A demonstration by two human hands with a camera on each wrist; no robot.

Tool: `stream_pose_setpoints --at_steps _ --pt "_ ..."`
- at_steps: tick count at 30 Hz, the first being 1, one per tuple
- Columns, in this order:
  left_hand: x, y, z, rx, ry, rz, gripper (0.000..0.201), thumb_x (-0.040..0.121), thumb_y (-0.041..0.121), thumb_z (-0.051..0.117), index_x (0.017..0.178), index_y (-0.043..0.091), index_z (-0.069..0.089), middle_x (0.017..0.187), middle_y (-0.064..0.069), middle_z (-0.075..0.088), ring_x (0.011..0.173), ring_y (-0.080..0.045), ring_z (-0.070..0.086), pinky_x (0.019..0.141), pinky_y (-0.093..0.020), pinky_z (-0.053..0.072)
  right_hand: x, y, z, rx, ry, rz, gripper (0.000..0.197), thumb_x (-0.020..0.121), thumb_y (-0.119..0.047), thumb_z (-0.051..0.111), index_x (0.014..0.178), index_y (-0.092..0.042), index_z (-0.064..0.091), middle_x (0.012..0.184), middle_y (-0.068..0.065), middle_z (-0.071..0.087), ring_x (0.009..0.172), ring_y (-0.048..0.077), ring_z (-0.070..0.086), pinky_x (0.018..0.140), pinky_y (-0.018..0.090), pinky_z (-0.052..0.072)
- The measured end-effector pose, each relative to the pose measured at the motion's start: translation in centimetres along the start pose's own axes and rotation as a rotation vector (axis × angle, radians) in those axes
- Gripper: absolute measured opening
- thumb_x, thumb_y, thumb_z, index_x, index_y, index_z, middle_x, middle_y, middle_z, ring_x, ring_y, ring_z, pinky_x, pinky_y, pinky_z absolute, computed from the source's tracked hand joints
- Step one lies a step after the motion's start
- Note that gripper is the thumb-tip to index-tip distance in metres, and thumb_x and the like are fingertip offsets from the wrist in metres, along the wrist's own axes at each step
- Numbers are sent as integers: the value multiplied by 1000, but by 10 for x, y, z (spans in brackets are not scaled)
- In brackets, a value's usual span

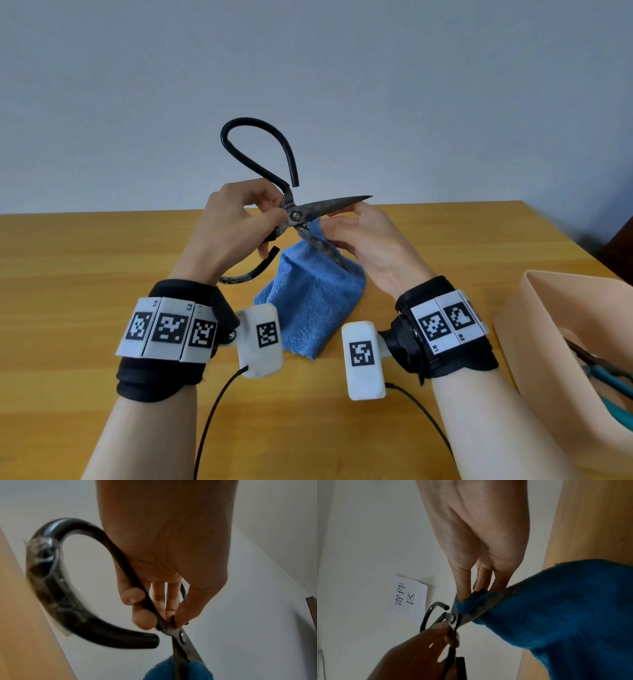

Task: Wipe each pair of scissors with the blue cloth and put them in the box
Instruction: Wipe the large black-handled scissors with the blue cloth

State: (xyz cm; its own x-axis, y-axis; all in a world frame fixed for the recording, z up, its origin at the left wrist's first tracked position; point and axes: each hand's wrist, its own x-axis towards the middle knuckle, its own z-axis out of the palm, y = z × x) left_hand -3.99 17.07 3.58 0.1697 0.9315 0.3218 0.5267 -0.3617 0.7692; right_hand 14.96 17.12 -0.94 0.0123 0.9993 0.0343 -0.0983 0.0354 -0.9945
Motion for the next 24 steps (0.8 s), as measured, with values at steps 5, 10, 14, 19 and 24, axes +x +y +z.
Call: stream_pose_setpoints --at_steps 5,10,14,19,24 --pt "0 -1 1 -23 -12 -11 8 84 11 65 79 17 62 75 5 65 44 -23 60 57 -29 40 4 5 5 42 -36 18 40 80 5 69 118 6 56 106 18 73 100 28 69 80 34 54" --pt "2 -1 7 10 7 -8 10 83 8 63 79 17 61 74 6 64 42 -20 60 49 -15 38 5 12 6 99 6 42 43 81 5 69 121 7 53 98 13 72 96 29 68 86 40 52" --pt "1 0 6 -26 -9 -23 5 83 9 64 82 14 64 76 4 65 43 -23 60 51 -23 40 6 9 2 95 -26 26 29 79 7 67 107 3 61 87 14 65 86 23 62 81 35 48" --pt "1 2 10 -2 -2 -7 8 84 8 64 82 15 63 76 4 65 42 -20 61 48 -13 37 4 10 1 132 -61 47 32 82 14 61 112 3 58 98 19 66 94 30 64 94 42 51" --pt "1 2 7 -26 7 -12 8 84 9 65 79 16 63 77 4 65 44 -22 61 48 -17 38 6 7 -1 119 -54 40 34 81 11 62 112 -1 59 92 12 68 90 26 63 77 34 48"
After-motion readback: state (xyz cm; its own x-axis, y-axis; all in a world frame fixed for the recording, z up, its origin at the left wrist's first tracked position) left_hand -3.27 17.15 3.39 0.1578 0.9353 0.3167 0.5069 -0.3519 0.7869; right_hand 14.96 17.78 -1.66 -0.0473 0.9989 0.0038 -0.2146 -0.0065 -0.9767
